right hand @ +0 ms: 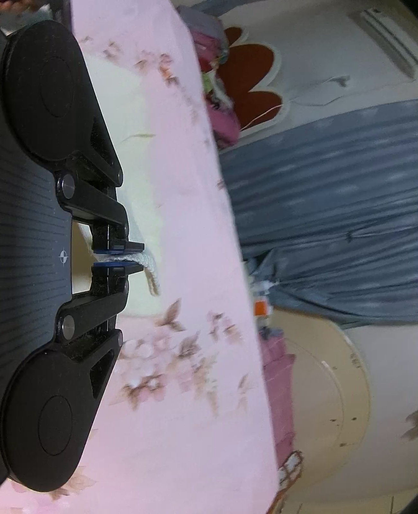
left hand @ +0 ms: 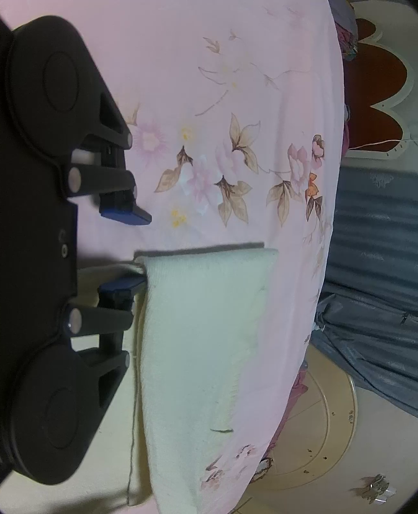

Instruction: Fold small clothes

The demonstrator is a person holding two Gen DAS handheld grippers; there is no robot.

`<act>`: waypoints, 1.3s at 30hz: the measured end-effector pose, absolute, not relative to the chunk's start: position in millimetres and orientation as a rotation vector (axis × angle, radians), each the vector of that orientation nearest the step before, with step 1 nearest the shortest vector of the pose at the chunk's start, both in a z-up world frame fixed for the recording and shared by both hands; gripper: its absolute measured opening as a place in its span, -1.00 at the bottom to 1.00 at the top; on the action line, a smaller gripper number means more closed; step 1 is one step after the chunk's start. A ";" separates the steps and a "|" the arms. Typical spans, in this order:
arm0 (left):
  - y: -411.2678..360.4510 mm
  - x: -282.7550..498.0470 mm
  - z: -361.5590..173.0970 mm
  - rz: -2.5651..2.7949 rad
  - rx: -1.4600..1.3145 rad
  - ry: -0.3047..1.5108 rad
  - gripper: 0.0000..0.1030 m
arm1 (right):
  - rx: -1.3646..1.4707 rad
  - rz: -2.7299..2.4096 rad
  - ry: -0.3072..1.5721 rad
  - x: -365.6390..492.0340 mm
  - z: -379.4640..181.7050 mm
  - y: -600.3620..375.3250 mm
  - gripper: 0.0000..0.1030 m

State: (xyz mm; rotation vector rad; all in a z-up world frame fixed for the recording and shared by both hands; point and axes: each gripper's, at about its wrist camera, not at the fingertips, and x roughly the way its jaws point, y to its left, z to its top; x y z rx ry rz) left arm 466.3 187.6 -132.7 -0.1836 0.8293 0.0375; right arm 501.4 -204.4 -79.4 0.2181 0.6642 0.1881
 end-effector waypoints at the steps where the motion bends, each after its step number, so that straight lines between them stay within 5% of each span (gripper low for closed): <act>1: 187.4 466.4 -132.8 0.037 -0.181 0.829 -0.35 | 0.222 0.184 0.673 500.3 -83.3 -206.2 -0.94; 16: 193.3 466.4 -131.1 -0.045 -0.149 0.850 -0.23 | 0.198 0.125 0.849 503.0 -139.3 -215.1 -0.93; 17: 200.0 463.4 -127.1 -0.060 -0.177 0.850 -0.20 | 0.192 0.107 0.855 503.0 -137.9 -216.4 -0.71; 18: 205.7 458.1 -121.8 -0.045 -0.197 0.826 -0.12 | 0.173 0.065 0.845 501.2 -133.9 -217.0 -0.14; 19: 209.3 452.1 -115.0 -0.029 -0.200 0.779 -0.04 | 0.161 0.027 0.785 494.3 -125.6 -220.0 -0.01; 22: 205.9 458.9 -101.5 -0.061 -0.192 0.703 -0.06 | 0.196 0.063 0.717 491.3 -109.5 -225.0 -0.01; 24: 194.4 479.3 -99.5 -0.108 -0.188 0.690 -0.07 | 0.173 0.098 0.726 502.8 -109.3 -215.7 -0.44; 26: 177.9 506.2 -101.7 -0.149 -0.162 0.674 -0.08 | 0.150 0.138 0.756 517.8 -113.7 -200.1 -0.62; 39: 189.8 571.3 -136.0 -0.158 -0.036 0.725 -0.03 | 0.020 0.145 0.840 567.3 -152.4 -194.4 -0.62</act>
